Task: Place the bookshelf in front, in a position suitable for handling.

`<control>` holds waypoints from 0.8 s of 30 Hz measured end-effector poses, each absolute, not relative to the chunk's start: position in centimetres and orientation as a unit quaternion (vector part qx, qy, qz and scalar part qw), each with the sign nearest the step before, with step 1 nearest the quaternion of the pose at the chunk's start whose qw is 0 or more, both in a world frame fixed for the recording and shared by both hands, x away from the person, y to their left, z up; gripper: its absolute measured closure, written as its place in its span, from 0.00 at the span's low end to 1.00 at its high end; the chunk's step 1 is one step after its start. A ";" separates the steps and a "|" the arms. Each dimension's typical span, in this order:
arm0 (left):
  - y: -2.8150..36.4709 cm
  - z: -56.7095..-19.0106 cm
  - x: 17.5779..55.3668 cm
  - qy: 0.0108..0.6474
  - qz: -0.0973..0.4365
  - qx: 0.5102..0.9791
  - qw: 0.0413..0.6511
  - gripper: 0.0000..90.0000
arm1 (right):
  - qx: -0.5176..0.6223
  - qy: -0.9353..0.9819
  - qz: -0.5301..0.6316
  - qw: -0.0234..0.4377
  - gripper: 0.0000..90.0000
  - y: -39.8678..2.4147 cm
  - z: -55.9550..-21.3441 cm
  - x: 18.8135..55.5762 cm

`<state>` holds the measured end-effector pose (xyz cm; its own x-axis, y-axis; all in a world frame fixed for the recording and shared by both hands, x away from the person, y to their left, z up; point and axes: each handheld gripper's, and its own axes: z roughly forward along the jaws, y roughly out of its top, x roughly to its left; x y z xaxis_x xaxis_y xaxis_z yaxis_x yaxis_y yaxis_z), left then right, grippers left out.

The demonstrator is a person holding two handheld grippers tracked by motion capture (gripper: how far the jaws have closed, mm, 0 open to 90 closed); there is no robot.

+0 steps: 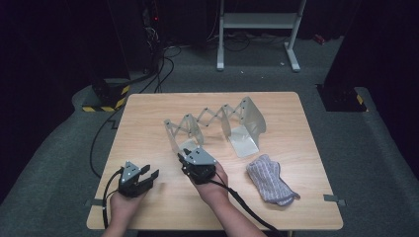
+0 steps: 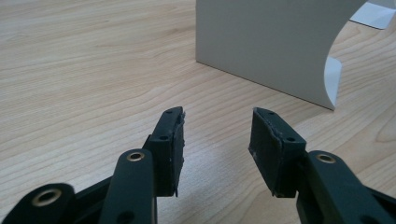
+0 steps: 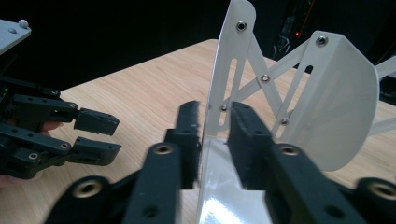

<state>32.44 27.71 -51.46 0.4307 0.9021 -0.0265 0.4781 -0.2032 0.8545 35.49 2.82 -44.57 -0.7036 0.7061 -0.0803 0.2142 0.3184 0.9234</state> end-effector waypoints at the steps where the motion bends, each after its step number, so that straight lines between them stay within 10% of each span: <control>1: 27.6 -51.5 32.5 0.469 0.252 0.734 0.420 0.60 | 0.296 0.775 0.502 0.247 0.87 2.8 -44.6 35.4; 24: 23.2 -50.8 32.4 0.428 0.224 0.752 0.447 0.53 | 0.310 0.754 0.509 0.278 0.94 -7.9 -44.9 29.7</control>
